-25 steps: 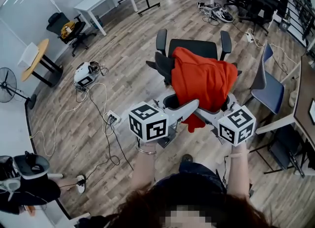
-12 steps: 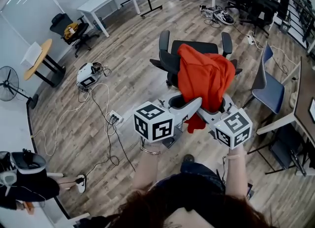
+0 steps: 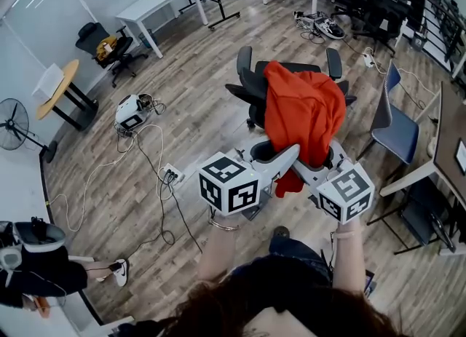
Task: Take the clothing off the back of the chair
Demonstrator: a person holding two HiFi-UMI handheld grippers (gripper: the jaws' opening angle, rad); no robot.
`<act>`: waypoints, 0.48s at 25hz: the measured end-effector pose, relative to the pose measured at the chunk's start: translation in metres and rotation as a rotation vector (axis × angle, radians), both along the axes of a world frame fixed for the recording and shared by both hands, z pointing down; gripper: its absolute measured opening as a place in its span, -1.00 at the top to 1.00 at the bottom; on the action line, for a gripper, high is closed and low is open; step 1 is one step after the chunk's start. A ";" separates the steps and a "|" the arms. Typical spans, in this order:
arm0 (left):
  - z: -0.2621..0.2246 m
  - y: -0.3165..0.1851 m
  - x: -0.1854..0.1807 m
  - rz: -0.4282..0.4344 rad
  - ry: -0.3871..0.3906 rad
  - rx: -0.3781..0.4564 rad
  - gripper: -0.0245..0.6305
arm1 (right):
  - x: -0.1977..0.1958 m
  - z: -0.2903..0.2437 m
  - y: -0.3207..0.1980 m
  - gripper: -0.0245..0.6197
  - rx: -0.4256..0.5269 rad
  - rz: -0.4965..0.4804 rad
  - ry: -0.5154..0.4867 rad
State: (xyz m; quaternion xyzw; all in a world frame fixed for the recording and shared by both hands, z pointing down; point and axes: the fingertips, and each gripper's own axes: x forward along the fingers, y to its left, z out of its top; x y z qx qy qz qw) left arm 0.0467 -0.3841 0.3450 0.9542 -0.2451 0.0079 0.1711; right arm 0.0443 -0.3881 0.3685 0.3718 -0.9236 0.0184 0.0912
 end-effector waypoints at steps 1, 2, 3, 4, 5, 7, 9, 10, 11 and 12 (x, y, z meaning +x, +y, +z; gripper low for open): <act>-0.001 0.004 -0.002 -0.001 -0.001 0.004 0.59 | -0.002 -0.001 0.004 0.26 0.004 0.001 0.002; -0.002 0.009 -0.004 -0.001 0.000 0.006 0.59 | -0.004 -0.002 0.009 0.27 0.007 0.002 0.004; -0.003 0.013 -0.006 -0.002 0.002 0.007 0.59 | -0.006 -0.003 0.013 0.28 0.008 0.005 0.006; -0.004 0.018 -0.008 -0.003 0.004 0.008 0.59 | -0.007 -0.004 0.018 0.28 0.006 0.008 0.007; -0.005 0.023 -0.009 -0.006 0.005 0.010 0.59 | -0.008 -0.005 0.023 0.28 0.005 0.010 0.008; -0.009 0.034 -0.011 -0.012 0.008 0.018 0.59 | -0.010 -0.009 0.034 0.28 0.010 0.009 0.010; -0.012 0.044 -0.015 -0.016 0.007 0.026 0.59 | -0.015 -0.012 0.044 0.28 0.017 0.003 0.009; -0.013 0.050 -0.018 -0.017 0.006 0.028 0.59 | -0.018 -0.013 0.050 0.28 0.020 0.001 0.008; -0.013 0.055 -0.021 -0.018 0.006 0.028 0.59 | -0.021 -0.014 0.055 0.28 0.021 0.002 0.006; -0.014 0.059 -0.024 -0.019 0.006 0.027 0.59 | -0.024 -0.014 0.059 0.28 0.022 0.003 0.006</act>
